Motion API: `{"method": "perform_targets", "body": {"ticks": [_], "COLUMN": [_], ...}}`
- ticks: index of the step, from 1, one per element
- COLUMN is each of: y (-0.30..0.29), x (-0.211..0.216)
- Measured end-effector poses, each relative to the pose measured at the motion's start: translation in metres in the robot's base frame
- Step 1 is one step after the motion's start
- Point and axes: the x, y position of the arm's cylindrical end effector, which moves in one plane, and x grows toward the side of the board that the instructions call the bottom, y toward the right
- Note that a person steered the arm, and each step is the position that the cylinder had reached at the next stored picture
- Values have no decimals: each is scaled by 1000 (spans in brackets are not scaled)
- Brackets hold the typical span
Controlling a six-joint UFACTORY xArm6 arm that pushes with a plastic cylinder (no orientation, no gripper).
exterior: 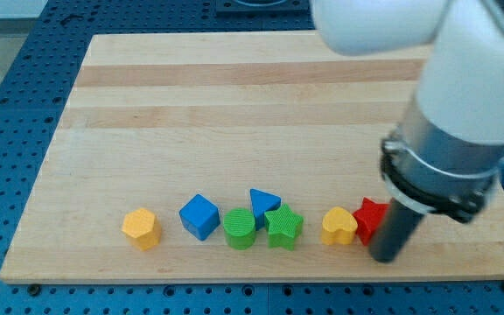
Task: Move the red star towards center
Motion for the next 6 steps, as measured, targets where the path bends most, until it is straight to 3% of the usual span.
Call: {"method": "perform_targets", "body": {"ticks": [2, 4, 6], "y": [-29, 31, 20], "x": [-19, -5, -37]}}
